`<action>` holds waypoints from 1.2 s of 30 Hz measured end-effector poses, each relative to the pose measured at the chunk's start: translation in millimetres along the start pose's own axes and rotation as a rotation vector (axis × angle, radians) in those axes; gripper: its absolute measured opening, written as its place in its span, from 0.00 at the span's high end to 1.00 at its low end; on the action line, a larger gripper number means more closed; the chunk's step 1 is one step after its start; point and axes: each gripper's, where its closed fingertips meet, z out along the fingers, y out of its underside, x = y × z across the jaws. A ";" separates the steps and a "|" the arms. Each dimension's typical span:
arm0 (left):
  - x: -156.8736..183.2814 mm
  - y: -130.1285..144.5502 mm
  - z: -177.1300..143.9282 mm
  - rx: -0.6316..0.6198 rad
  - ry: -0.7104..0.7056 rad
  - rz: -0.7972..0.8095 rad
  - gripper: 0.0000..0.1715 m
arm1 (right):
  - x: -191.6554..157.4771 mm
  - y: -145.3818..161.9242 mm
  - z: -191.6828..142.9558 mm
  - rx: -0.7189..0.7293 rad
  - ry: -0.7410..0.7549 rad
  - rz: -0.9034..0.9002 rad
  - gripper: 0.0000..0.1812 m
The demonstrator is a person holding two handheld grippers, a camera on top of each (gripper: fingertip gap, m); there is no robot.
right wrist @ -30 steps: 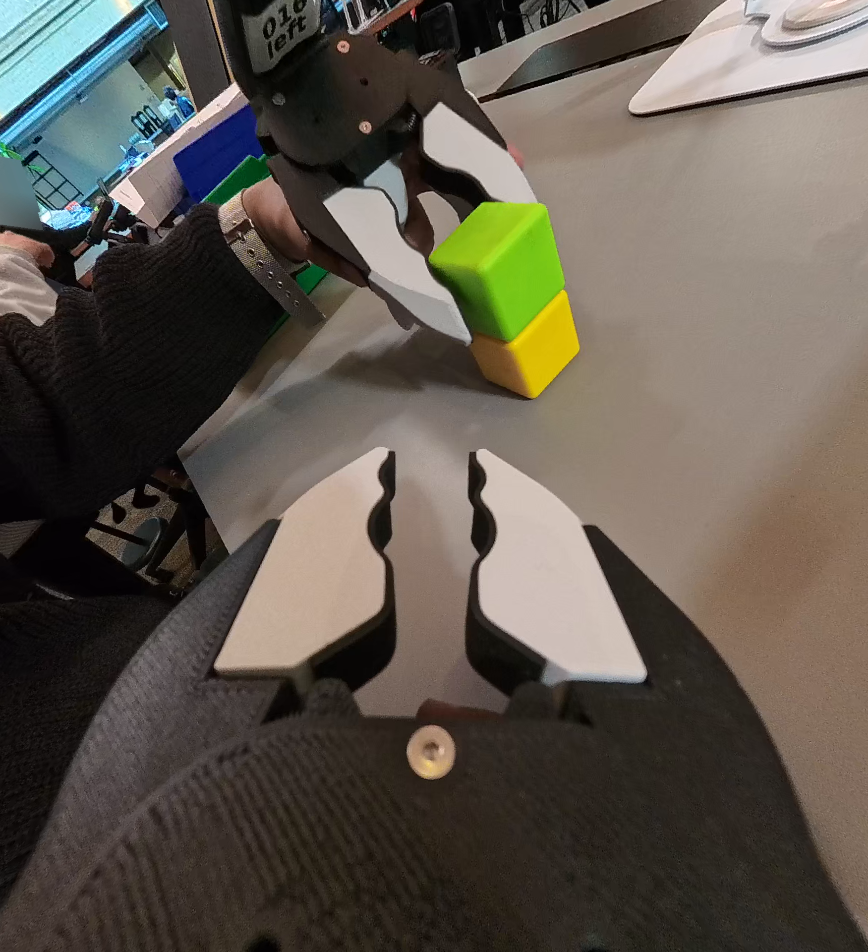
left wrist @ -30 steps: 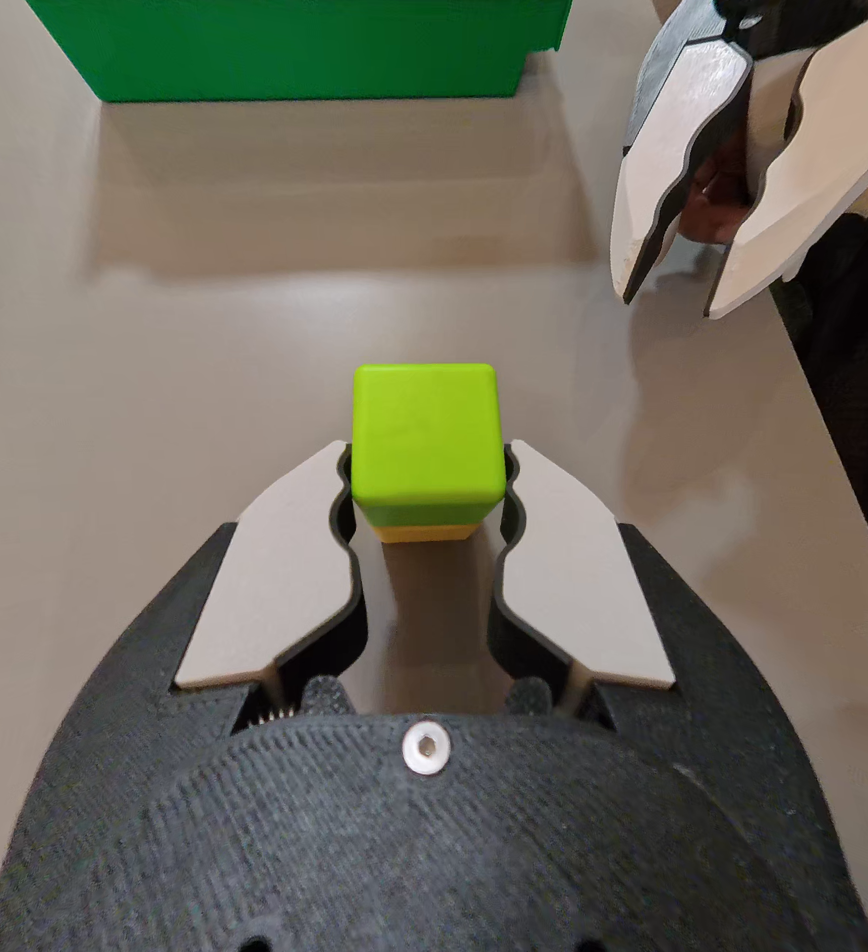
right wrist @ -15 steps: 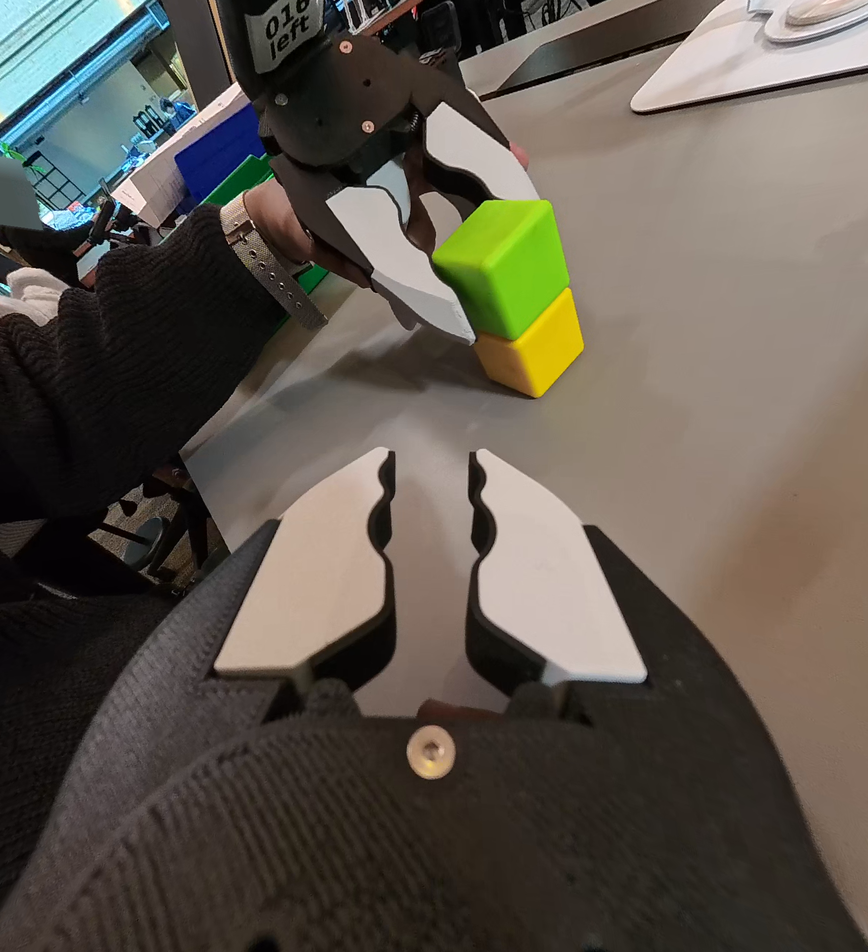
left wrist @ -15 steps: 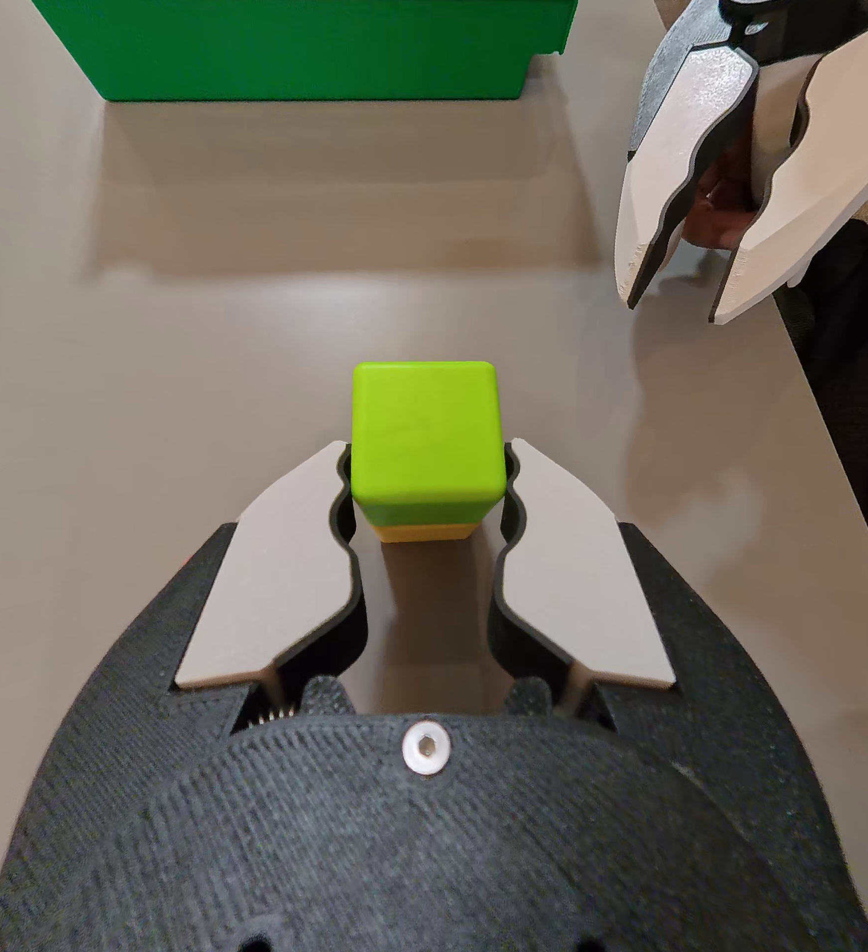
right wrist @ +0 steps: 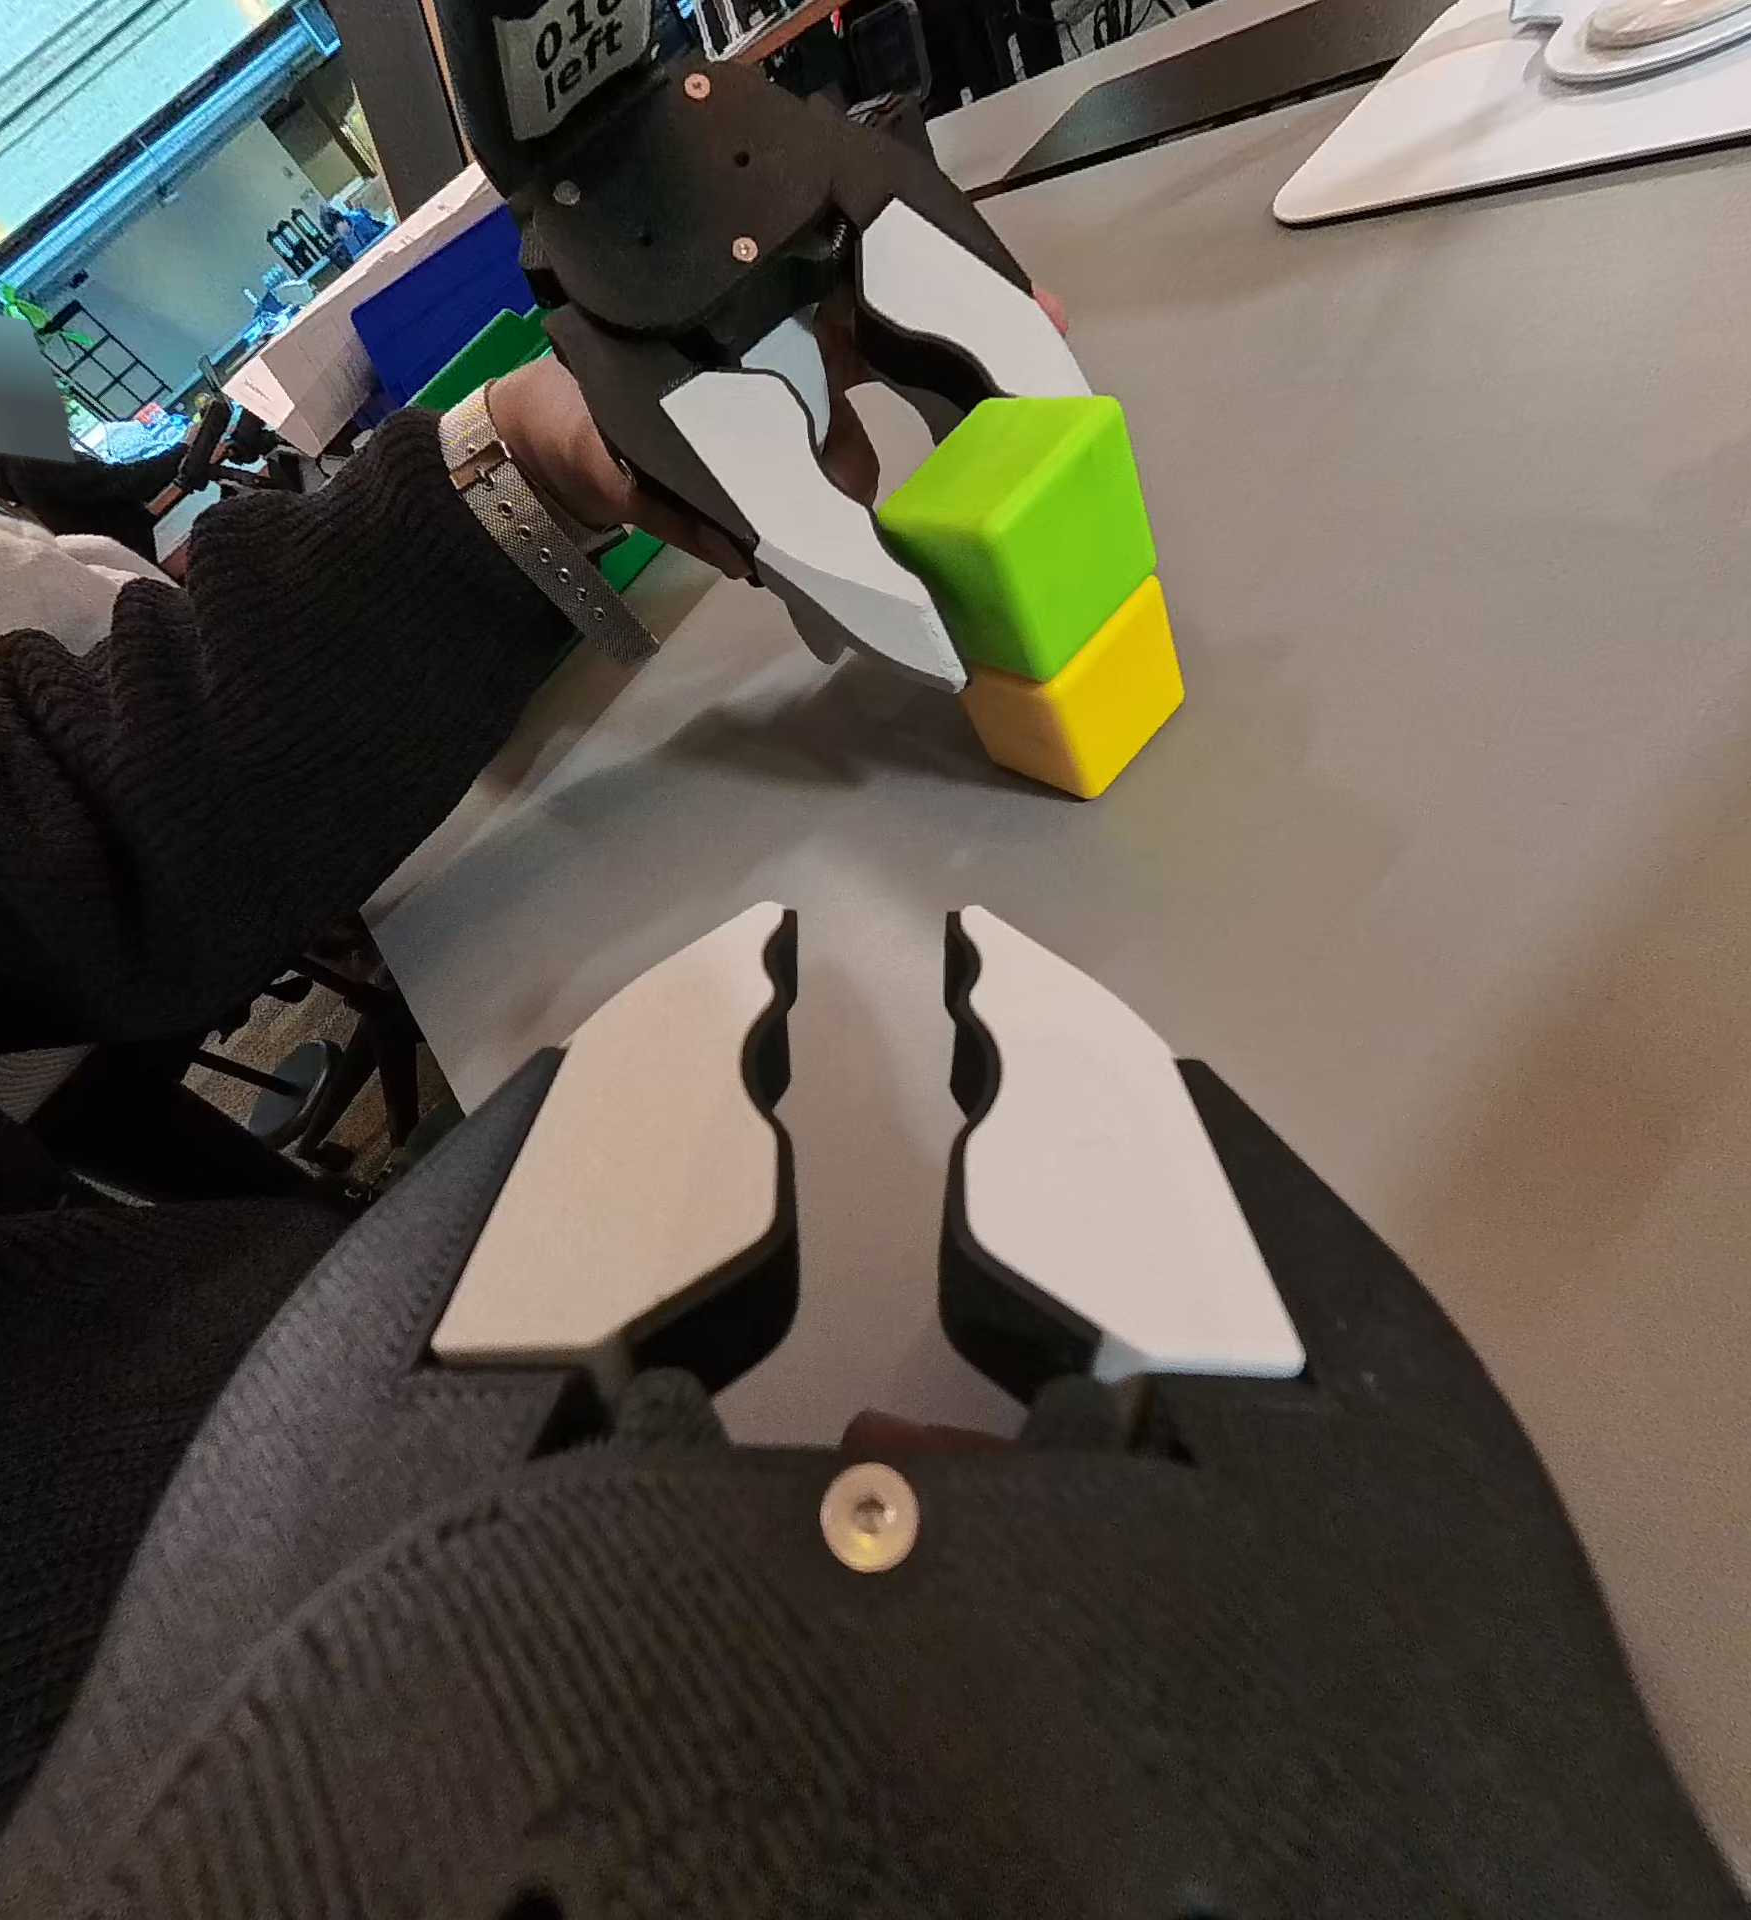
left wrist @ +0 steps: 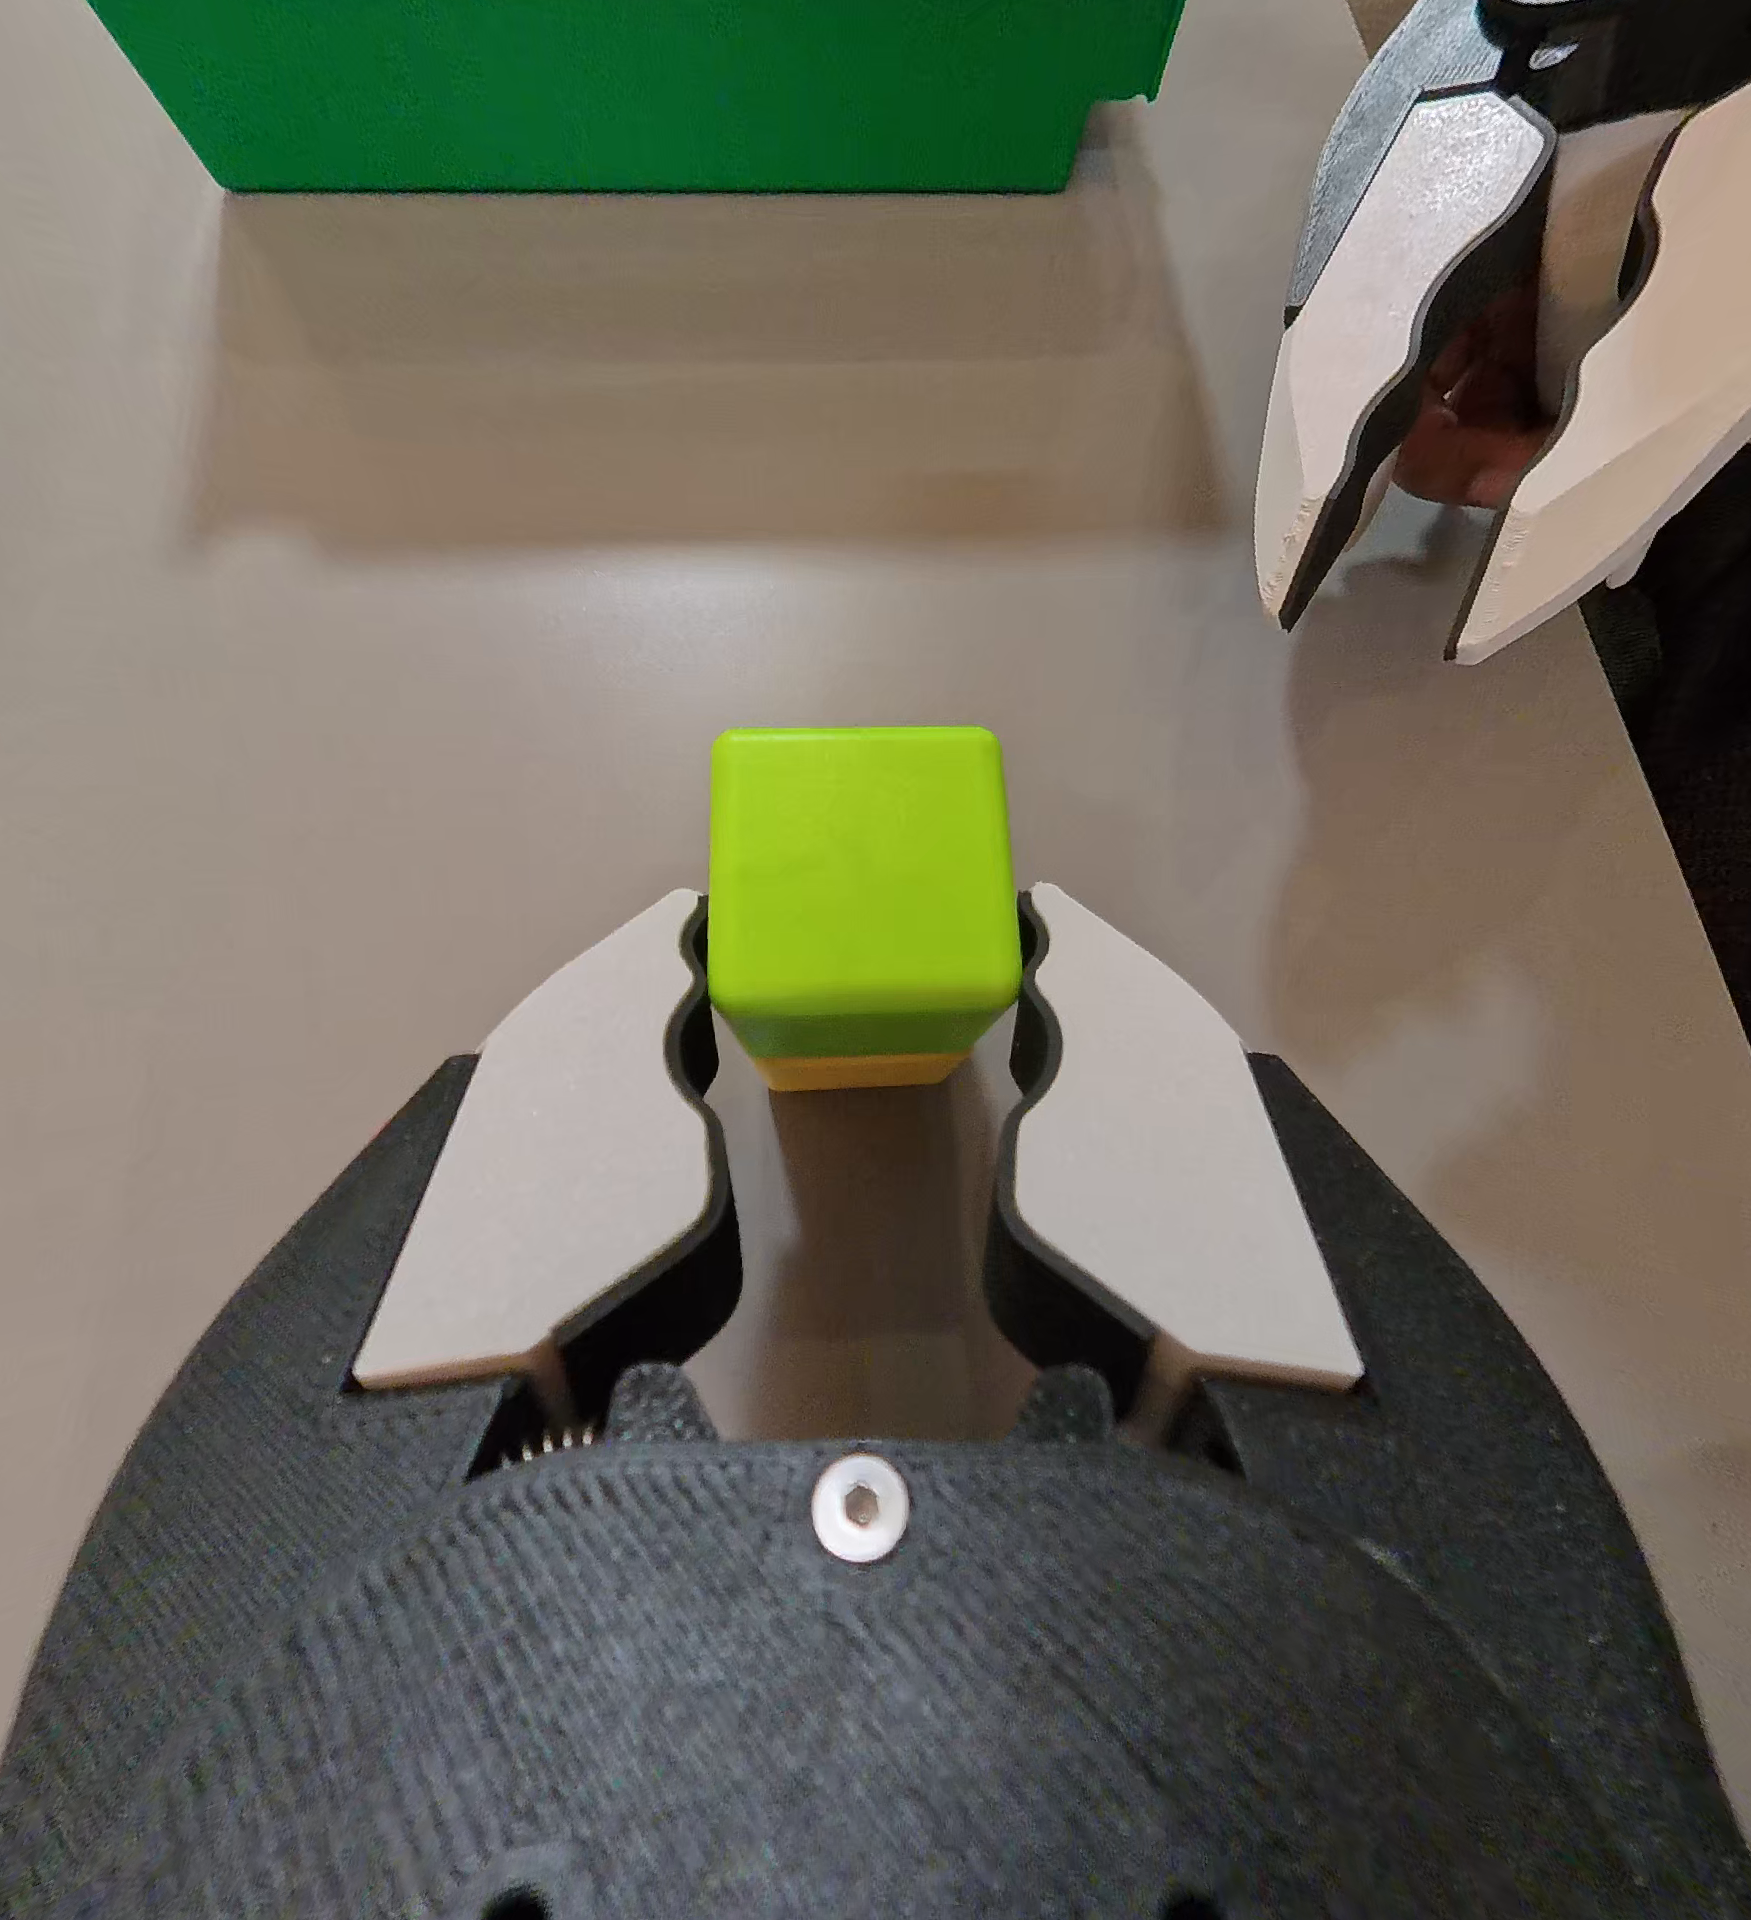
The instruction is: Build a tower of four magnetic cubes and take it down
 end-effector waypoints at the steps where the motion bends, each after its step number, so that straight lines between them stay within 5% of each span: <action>1: -0.2 0.1 0.0 0.000 -0.003 0.001 0.68 | 0.0 0.0 0.0 0.000 0.000 0.000 0.85; 28: -5.4 2.5 -11.3 -0.048 -0.060 0.021 0.60 | 0.8 1.2 0.1 -0.007 0.013 -0.021 0.85; 36: -10.1 -8.5 -54.1 -0.114 -0.220 0.076 0.57 | -3.2 -3.2 -1.7 0.023 -0.005 -0.008 0.84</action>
